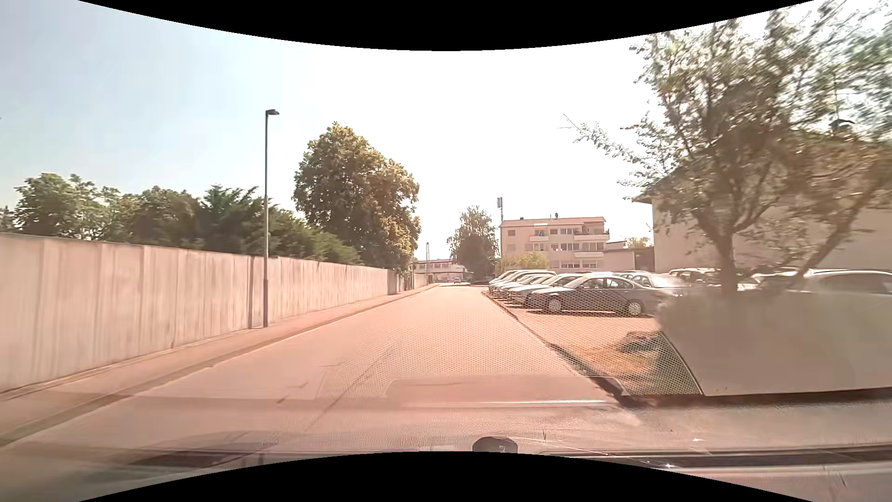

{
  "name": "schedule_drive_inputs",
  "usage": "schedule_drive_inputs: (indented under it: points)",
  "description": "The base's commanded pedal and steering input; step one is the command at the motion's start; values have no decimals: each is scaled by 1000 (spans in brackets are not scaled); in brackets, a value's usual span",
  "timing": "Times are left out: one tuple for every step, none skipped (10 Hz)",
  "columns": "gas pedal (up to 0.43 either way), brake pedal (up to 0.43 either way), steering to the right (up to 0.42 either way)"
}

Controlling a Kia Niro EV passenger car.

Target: Follow the waypoints while adhering to traffic rules and regulations

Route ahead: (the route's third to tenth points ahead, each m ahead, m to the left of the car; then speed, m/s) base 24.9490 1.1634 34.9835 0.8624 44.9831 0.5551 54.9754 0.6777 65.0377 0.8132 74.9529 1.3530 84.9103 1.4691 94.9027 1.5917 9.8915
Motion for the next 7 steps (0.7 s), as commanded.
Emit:
schedule_drive_inputs:
  points:
    - [0,0,0]
    - [0,6,2]
    - [0,12,3]
    - [0,24,5]
    - [0,30,6]
    - [0,43,6]
    - [0,61,6]
